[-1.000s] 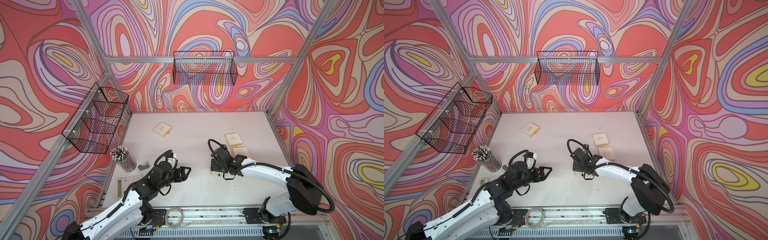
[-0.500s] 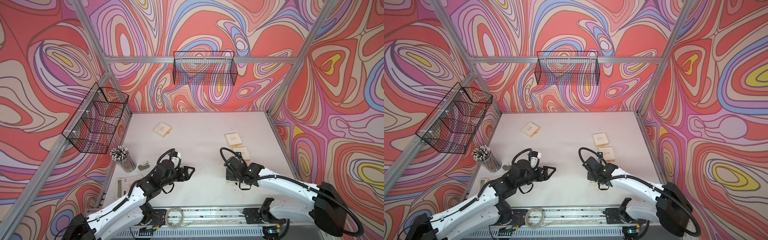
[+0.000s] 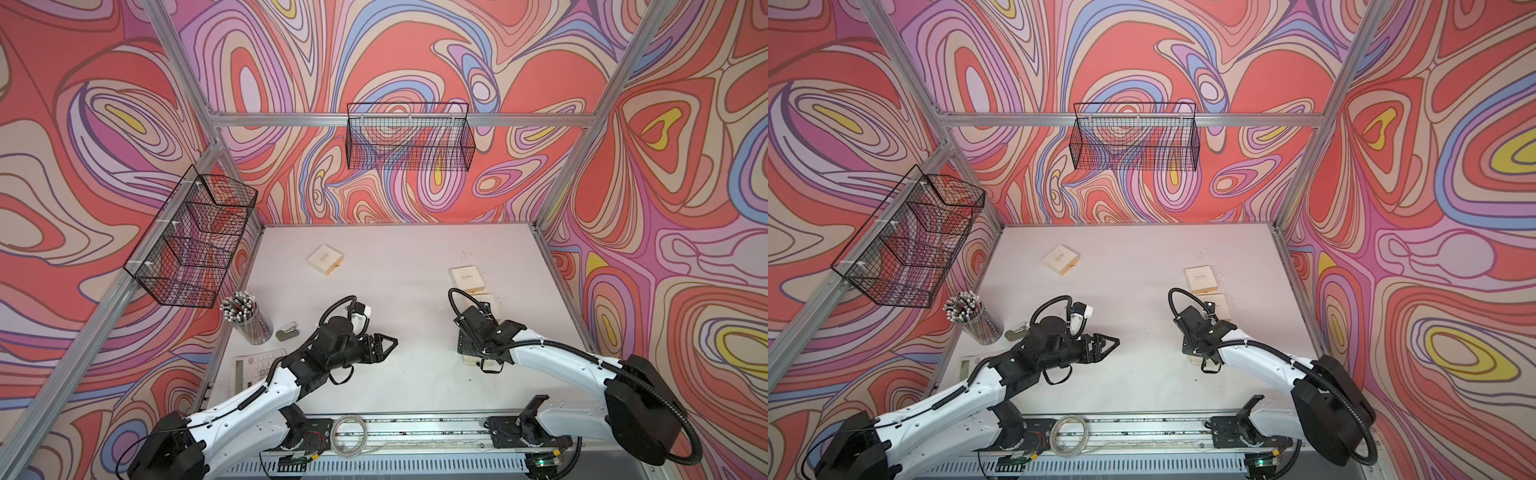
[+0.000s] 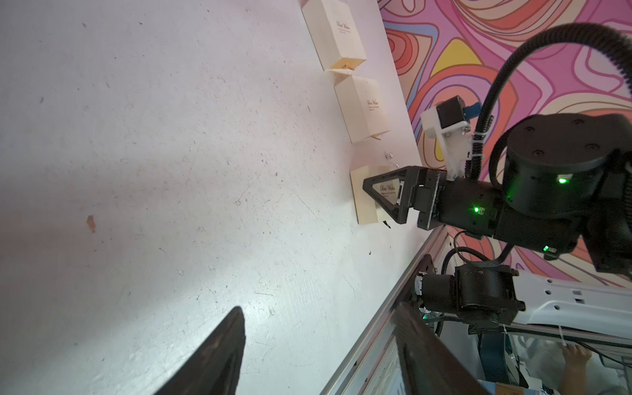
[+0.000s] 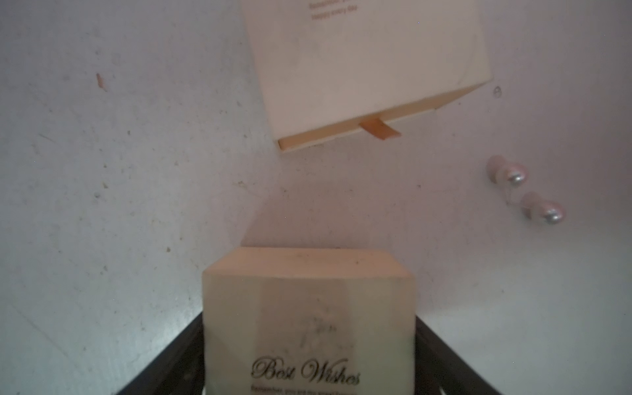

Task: Take out the earrings from the drawer-style jewelry box
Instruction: Move the jewelry box to the center of the board.

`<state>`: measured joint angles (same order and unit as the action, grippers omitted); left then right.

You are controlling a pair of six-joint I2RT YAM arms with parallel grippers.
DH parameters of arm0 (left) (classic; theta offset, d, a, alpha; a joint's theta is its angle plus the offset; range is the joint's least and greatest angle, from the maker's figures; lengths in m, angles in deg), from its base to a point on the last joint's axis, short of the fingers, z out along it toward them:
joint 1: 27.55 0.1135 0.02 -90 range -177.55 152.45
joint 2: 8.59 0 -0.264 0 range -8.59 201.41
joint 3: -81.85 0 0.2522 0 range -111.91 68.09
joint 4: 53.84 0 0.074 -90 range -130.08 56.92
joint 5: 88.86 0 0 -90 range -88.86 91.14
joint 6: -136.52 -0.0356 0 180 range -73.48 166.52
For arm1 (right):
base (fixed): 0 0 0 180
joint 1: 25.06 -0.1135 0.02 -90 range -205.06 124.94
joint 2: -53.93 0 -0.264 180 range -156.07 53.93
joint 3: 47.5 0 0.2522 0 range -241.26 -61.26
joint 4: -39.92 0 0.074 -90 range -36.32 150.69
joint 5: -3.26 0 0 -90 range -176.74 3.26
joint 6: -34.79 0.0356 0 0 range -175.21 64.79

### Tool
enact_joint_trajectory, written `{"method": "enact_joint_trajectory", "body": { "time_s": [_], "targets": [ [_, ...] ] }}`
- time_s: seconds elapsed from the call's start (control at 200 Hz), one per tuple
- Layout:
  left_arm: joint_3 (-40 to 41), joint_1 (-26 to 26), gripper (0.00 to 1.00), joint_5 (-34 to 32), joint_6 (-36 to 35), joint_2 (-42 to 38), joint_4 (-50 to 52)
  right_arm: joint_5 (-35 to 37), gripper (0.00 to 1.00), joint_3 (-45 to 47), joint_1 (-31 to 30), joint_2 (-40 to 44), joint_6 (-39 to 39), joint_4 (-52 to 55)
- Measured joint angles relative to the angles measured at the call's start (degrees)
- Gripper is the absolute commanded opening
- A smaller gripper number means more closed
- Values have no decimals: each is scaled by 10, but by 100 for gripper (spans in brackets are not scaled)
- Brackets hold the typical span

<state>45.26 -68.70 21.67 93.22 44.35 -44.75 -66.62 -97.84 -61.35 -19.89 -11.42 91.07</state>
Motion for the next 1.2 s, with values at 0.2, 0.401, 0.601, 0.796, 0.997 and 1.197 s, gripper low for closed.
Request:
{"method": "enact_joint_trajectory", "body": {
  "time_s": [0.2,0.401,0.601,0.796,0.997,1.197],
  "targets": [
    [0,0,67,16,-2,8,-15,2,98,-2,13,-16,0,0],
    [-5,-1,60,47,-11,54,-24,-5,98,-25,13,21,0,11],
    [-6,-2,61,51,-10,67,-30,-11,91,-72,-20,84,7,17],
    [-6,-3,60,23,0,59,-32,-31,62,-86,-88,39,38,-12],
    [-6,-4,60,-29,3,11,0,-47,33,-58,-117,-12,83,-62],
    [-6,-4,61,-57,0,-12,25,-49,29,-53,-118,-65,122,-80]
  ]
}}
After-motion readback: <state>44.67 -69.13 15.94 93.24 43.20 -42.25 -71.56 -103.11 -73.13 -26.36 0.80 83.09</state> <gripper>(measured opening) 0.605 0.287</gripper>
